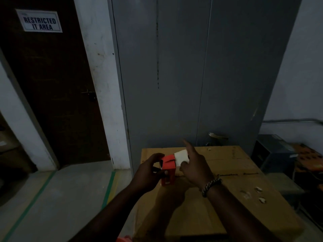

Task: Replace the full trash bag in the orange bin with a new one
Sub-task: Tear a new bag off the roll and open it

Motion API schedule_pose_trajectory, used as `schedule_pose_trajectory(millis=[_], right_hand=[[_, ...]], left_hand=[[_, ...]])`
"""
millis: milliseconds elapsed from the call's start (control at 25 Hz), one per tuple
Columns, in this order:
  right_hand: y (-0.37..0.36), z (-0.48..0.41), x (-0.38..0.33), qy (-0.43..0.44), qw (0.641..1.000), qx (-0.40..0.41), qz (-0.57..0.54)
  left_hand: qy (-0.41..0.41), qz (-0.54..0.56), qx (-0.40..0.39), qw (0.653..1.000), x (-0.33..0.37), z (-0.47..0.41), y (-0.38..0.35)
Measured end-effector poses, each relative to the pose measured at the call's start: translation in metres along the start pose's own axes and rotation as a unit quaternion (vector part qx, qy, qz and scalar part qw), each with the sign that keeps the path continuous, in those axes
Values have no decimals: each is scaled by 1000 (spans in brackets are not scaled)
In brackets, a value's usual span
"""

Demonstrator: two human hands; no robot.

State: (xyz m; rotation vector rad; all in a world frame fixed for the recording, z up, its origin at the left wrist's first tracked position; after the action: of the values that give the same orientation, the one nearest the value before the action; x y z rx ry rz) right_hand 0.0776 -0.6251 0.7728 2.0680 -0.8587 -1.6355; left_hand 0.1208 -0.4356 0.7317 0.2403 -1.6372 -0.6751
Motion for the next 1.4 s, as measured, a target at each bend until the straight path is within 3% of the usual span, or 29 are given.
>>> schedule_pose_trajectory(millis=[200, 400, 760, 1280, 1400], right_hand=[[-5, -3, -2, 71, 975, 9, 210], [-8, -8, -6, 80, 991, -18, 106], [-10, -18, -1, 67, 988, 81, 117], [-8, -19, 7, 7, 1000, -13, 28], [-6, -21, 10, -1, 1000, 11, 14]], left_hand=[[-2, 0, 3, 1000, -4, -7, -4], [-14, 2, 4, 1000, -6, -8, -5], [-68, 23, -9, 997, -2, 1, -7], [-38, -13, -21, 999, 1, -9, -9], [-46, -13, -25, 999, 1, -10, -9]])
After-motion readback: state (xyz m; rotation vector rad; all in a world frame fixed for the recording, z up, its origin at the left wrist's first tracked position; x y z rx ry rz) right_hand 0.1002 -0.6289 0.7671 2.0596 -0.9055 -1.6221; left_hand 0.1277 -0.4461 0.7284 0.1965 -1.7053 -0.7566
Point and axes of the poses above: each hand's wrist, its own z-axis away from the middle knuckle, its own y-axis out of the back of the hand, x = y × z, the point moved 2 cm from there along -z, towards the middle knuckle, and after that the axes turned 8 degrees about y, right-handed, at the moved point
